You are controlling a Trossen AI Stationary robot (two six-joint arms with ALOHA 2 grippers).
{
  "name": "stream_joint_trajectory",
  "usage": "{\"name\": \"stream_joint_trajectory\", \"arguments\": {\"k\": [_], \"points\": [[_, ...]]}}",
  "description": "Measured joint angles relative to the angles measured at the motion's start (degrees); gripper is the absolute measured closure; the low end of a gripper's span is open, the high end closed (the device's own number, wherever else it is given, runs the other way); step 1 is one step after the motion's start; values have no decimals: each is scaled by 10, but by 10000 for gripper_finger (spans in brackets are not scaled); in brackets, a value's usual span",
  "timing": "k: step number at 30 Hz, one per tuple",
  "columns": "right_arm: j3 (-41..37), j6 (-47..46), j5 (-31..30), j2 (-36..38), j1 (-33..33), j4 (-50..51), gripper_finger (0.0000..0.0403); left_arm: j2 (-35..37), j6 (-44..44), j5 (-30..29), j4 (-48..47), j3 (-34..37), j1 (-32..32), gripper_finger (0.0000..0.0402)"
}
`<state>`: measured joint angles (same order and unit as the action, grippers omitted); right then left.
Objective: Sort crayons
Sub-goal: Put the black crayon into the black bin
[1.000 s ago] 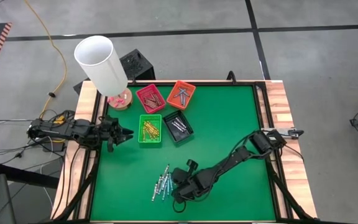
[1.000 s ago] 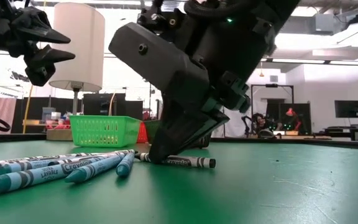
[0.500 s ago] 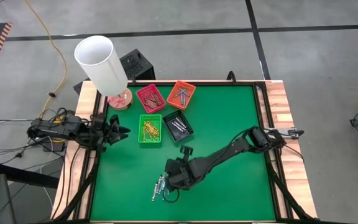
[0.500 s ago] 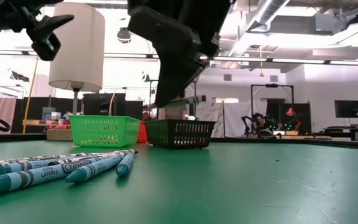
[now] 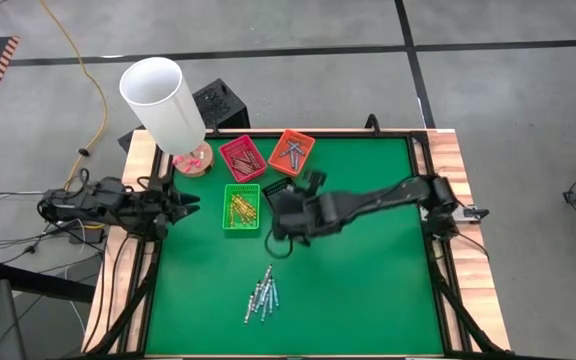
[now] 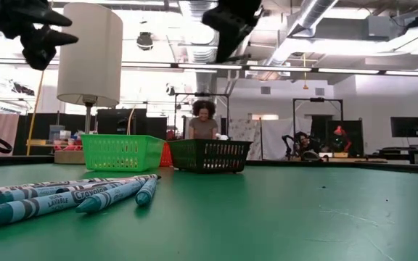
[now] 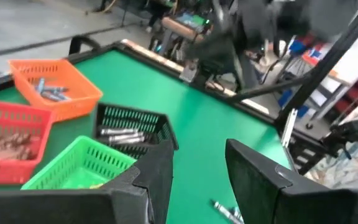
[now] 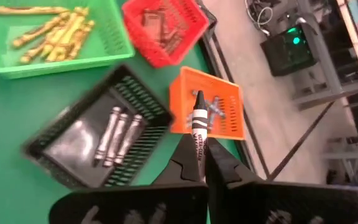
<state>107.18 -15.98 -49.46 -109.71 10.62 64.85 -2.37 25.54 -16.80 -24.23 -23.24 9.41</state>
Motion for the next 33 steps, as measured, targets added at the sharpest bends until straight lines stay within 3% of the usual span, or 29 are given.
{"name": "stream_joint_trajectory", "arguments": {"k": [4,8,13,16,19,22,28,33], "points": [[-33,44,10,59,-32,-22,400,0,3,15,-9,0,0,265],[-123,64,96,152,-69,-93,400,0,-5,38,4,0,0,265],[-323,62,182,269,-105,-354,400,0,-25,68,12,0,0,265],[-436,39,197,301,-112,-528,400,0,-32,70,12,0,0,265],[-512,29,196,292,-112,-645,400,0,-42,70,14,1,0,265],[-540,11,196,257,-112,-707,400,0,-64,70,16,1,0,265],[-533,10,196,159,-111,-809,400,3,-125,70,44,26,0,265],[-501,9,196,102,-112,-810,400,3,-135,70,83,68,0,265]]}}
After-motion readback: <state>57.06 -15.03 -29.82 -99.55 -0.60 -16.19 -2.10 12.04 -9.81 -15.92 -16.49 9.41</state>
